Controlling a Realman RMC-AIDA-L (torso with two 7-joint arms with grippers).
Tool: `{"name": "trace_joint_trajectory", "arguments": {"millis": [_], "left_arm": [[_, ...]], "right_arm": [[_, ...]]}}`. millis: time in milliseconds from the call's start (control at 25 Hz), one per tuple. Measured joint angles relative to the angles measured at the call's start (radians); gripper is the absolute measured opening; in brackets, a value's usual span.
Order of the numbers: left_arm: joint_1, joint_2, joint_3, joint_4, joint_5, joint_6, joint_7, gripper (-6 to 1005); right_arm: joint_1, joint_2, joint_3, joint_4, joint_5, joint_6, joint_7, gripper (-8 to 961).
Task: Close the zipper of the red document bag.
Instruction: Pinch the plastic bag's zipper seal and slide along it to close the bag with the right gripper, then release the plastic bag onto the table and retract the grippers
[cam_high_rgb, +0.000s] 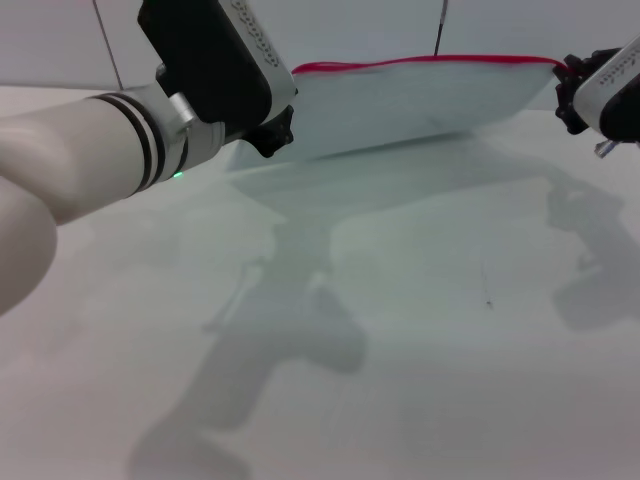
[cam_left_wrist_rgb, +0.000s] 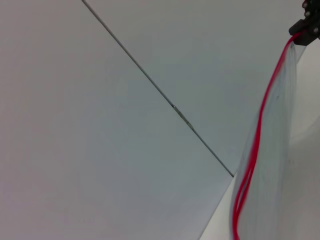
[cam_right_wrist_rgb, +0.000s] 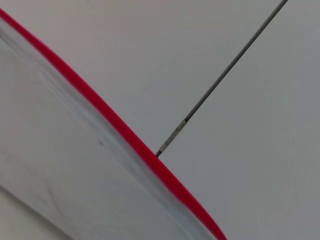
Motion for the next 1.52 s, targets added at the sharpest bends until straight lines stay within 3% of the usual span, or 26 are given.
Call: {"name": "trace_joint_trajectory", "arguments": {"millis": [400,600,680,880,1000,1200,1240,1280,1320,1520], "left_arm": [[-0.004,-0.004,0.017,-0.019,0.0,-0.056,0.044,55],[-0.01,-0.005,0.021,-0.06,-0.008,-0.127,0.038,95],[-0.014,-0.005,0.025,-0.079,-0.01,-0.166,0.038,121],[-0.009,-0.005,0.04,-0.091,-0.054,-0.236,0.037,304],[-0.003,-0.004,0.037,-0.097,-0.091,-0.275,0.036,548],[0.035,-0.002,0.021,-0.165,-0.238,-0.493,0.037,653],[0.052,-0.001,0.032,-0.191,-0.261,-0.578,0.036,675],[0.088,-0.001,0.065,-0.251,-0.299,-0.773,0.033,696],[0.088,-0.001,0.065,-0.251,-0.299,-0.773,0.033,717],[0.109,-0.004,0.149,-0.479,-0.339,-1.208,-0.054,803]], "right_arm": [[-0.019,0.003,-0.001,-0.004,-0.036,0.011,0.004,223],[-0.067,0.008,-0.007,-0.031,-0.025,0.097,0.017,423],[-0.092,0.009,-0.016,-0.057,-0.009,0.117,0.027,432],[-0.118,0.008,-0.037,-0.084,0.113,0.148,0.037,453],[-0.148,0.008,-0.1,-0.09,0.208,0.26,0.038,466],[-0.198,0.007,-0.253,-0.111,0.313,0.467,0.038,469],[-0.204,0.007,-0.286,-0.111,0.336,0.519,0.038,468],[-0.208,0.006,-0.323,-0.103,0.361,0.579,0.039,468],[-0.21,0.006,-0.358,-0.094,0.381,0.632,0.042,468],[-0.206,0.005,-0.543,0.019,0.428,0.927,0.173,466]]}}
